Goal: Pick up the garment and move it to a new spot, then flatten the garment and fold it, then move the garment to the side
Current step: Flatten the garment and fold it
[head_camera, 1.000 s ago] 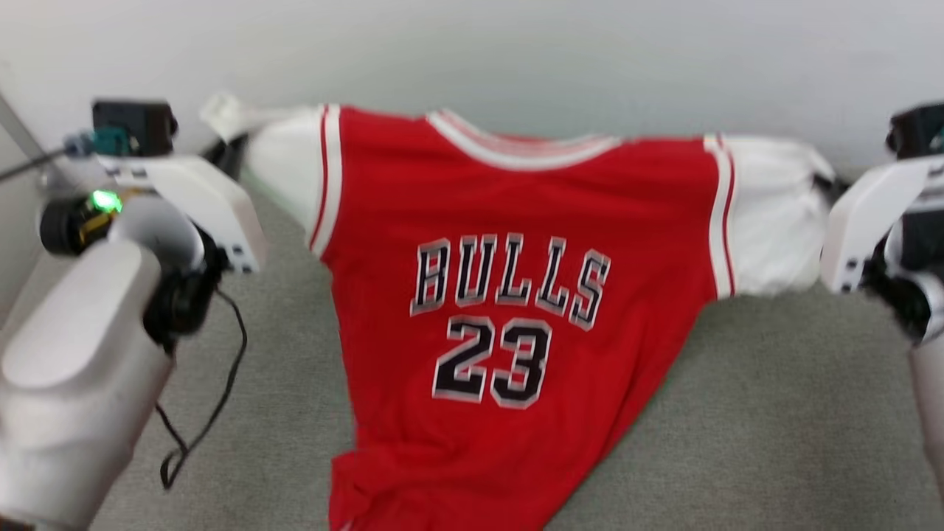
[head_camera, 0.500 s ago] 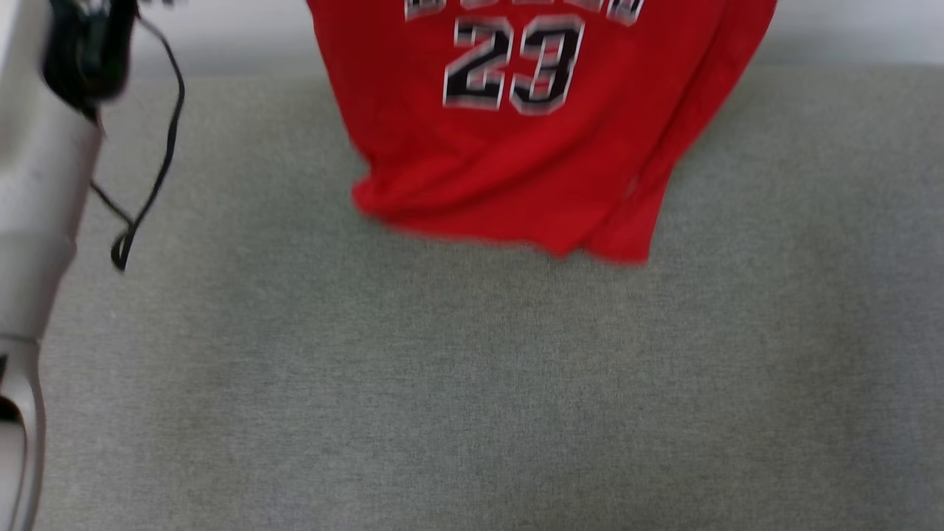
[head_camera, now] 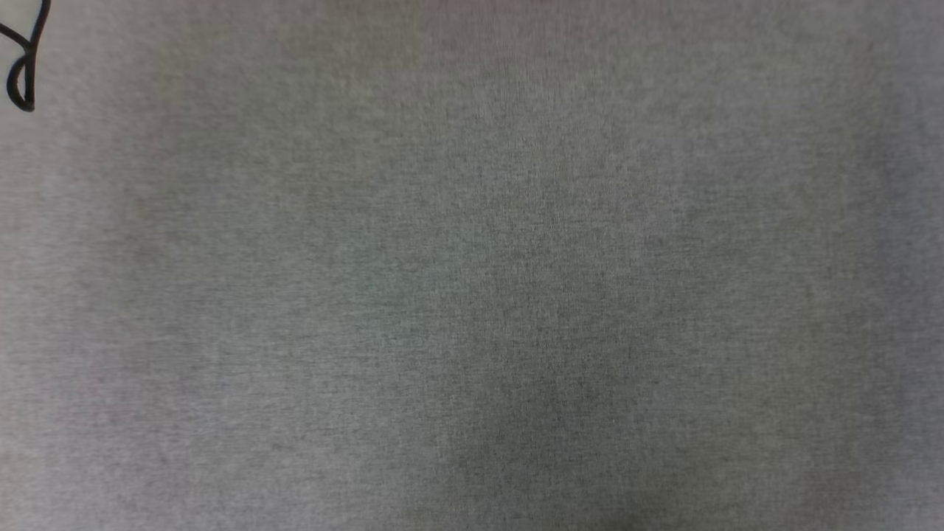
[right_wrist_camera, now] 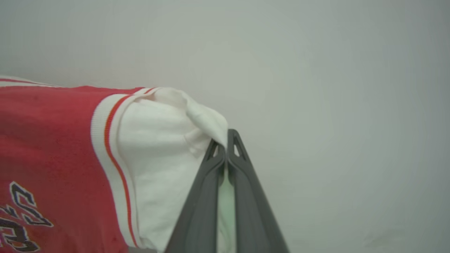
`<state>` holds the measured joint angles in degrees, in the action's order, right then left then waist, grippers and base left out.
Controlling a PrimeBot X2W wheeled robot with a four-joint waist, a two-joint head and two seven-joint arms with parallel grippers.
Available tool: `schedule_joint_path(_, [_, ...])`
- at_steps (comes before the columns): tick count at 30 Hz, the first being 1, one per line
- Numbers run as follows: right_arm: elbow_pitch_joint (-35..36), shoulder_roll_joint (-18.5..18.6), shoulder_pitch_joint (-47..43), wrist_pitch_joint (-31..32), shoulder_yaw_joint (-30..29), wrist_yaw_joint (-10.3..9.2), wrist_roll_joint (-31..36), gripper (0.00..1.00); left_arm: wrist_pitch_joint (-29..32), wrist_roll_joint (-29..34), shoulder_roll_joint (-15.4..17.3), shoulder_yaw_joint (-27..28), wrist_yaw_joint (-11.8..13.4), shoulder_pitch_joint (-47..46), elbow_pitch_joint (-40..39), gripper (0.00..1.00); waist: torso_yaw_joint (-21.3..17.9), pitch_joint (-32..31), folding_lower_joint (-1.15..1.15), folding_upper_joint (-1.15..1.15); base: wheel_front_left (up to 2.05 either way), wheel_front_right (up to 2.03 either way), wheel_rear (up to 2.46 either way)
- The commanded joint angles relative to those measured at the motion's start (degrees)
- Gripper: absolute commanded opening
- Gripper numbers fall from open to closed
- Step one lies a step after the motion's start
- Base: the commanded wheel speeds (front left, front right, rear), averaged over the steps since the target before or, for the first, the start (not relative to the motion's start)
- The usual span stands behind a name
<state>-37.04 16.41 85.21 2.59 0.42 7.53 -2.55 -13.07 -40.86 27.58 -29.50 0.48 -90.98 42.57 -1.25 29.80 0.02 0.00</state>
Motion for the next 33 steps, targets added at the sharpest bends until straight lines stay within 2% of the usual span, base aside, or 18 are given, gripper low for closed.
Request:
schedule_joint_path(1, [-0.8,-0.2,1.5,-0.9,0.6,-0.08,-0.4,0.0,-0.4,0.1,0.0,0.3,-0.1,-0.7,0.0,0.0,-0.6,4.0,-0.02,0.0,0.0,0.0,0.0])
schedule_joint_path(11, [-6.8,-2.0,3.4,-3.0,2.1,-0.08,-2.7,0.0,-1.8,-0.9,-1.4,1.5,-0.8,2.2,2.2,0.0,-0.6,9.1,-0.02,0.0,0.0,0.0,0.0])
schedule_joint_path(20, [-11.7,-2.4,-1.6,-5.7,6.8,-0.08,-5.9,0.0,-2.2,-2.8,-2.5,4.8,-3.5,8.9,5.3,0.0,0.1,6.9,-0.02,0.0,0.0,0.0,0.0])
schedule_joint_path(27, [-8.4,-1.0,-15.3,-6.4,12.1,-0.08,-11.9,0.0,-2.2,-2.9,-3.5,10.6,-5.3,23.7,2.0,0.0,0.9,-1.2,-0.02,0.0,0.0,0.0,0.0])
schedule_joint_path(33, [-0.5,1.8,-32.0,-3.5,14.7,-0.08,-16.9,0.0,-2.2,-3.0,-6.1,13.4,-5.9,39.8,0.2,0.0,1.8,-10.2,-0.02,0.0,0.0,0.0,0.0])
